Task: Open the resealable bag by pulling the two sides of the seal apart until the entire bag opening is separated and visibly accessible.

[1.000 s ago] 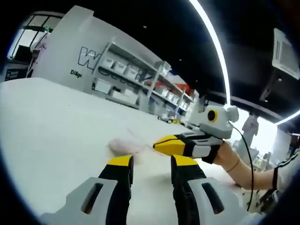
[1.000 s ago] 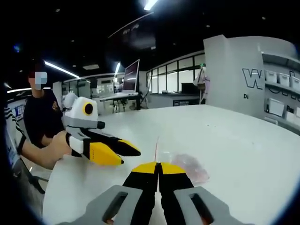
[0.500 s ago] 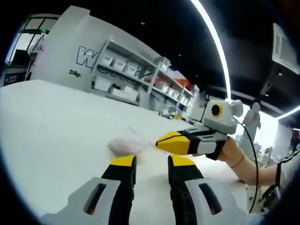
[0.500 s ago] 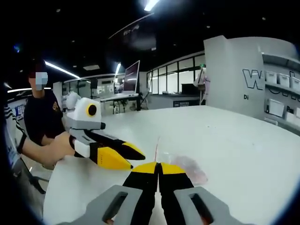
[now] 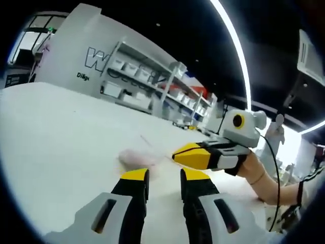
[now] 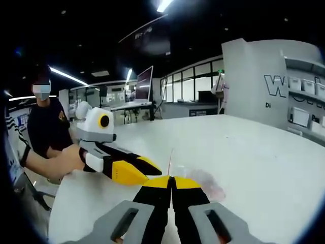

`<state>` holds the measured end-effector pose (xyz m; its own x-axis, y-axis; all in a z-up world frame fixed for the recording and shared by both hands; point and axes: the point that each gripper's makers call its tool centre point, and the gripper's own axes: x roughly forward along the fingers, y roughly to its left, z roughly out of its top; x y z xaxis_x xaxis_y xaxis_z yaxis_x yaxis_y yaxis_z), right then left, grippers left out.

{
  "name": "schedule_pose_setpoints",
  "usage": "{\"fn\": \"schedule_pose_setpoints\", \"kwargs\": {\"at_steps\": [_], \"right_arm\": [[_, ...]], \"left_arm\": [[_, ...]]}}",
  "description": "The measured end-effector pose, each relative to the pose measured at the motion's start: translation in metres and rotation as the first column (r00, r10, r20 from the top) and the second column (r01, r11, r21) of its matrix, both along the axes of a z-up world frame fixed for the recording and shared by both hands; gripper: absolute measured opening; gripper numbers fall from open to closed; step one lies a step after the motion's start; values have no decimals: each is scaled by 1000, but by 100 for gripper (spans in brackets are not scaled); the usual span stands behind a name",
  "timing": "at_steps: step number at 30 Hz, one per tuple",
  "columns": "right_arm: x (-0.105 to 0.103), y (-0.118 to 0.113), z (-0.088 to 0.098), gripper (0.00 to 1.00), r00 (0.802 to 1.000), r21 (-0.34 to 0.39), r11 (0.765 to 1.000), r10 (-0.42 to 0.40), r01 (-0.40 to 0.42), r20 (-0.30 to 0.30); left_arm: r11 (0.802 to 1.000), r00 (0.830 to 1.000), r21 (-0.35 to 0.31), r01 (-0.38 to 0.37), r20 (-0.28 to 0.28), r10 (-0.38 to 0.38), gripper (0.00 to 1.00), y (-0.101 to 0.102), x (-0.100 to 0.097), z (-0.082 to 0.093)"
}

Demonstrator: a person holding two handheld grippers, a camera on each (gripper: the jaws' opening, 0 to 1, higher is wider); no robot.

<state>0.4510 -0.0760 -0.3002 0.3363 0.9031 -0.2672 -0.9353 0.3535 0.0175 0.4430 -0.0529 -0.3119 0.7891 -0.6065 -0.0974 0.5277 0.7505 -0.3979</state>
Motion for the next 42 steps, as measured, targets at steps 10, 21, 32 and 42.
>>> {"fn": "schedule_pose_setpoints", "kwargs": {"at_steps": [10, 21, 32, 42], "right_arm": [[-1, 0, 3, 0, 1000, 3, 1000, 4, -4, 4], [0, 1, 4, 0, 1000, 8, 1000, 2, -2, 4], [-2, 3, 3, 0, 1000, 9, 1000, 12, -12, -4], [-7, 4, 5, 0, 1000, 25, 999, 24, -24, -10]], "left_arm": [[1000, 1000, -13, -2, -6, 2, 25, 0, 1, 1], [1000, 1000, 17, 0, 2, 0, 25, 3, 7, 7], [1000, 1000, 1, 26, -5, -26, 25, 0, 8, 9], [999, 999, -29, 29, -23, -29, 25, -1, 8, 8]]}}
